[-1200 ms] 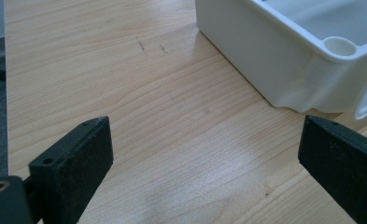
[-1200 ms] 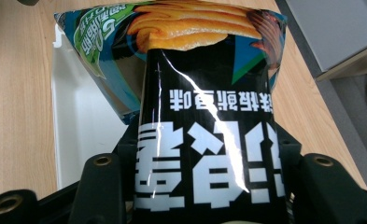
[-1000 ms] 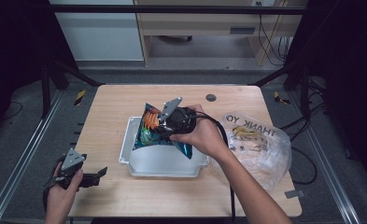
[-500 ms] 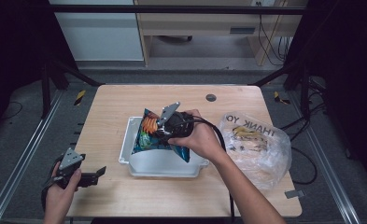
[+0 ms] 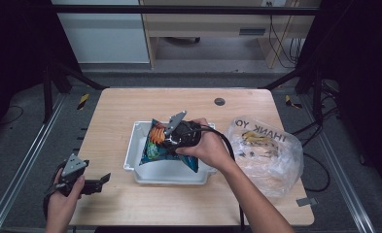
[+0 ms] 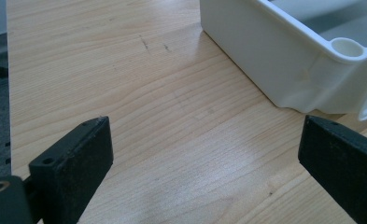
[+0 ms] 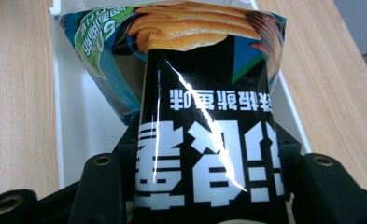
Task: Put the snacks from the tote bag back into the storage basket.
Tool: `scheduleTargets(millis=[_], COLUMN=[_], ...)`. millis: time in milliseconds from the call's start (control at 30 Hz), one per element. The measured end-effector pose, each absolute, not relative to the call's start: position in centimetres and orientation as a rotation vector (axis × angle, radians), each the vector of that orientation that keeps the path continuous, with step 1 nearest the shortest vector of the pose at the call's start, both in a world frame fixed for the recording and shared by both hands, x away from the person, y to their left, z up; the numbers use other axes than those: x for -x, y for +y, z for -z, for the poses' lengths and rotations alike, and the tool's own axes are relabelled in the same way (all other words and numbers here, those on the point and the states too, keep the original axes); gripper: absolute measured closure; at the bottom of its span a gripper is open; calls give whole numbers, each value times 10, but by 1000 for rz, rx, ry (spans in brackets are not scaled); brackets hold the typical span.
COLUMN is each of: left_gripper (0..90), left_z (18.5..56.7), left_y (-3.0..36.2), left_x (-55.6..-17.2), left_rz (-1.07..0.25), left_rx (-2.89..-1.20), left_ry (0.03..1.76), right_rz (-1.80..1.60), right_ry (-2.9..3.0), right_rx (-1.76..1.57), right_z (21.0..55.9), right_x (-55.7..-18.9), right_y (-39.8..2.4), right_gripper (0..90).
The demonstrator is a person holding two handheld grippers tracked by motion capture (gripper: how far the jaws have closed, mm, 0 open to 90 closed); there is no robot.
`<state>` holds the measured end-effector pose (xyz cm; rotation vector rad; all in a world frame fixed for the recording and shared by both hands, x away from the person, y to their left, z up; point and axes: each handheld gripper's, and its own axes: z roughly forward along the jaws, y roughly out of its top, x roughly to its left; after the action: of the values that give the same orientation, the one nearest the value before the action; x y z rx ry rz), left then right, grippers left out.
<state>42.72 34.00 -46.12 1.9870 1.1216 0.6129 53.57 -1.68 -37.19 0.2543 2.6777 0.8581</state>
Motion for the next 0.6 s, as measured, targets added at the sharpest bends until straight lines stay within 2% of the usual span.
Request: scheduleTargets(millis=[600], left_gripper=[28], left_z=[461], left_y=[340], left_x=[-427], left_rz=[-613], left_rx=[-1993], left_ry=[1120], right_rz=[-823], right_ry=[2718], right_rx=[-253], right_z=[394], right_x=[-538], right_y=[-13], right_gripper=[468])
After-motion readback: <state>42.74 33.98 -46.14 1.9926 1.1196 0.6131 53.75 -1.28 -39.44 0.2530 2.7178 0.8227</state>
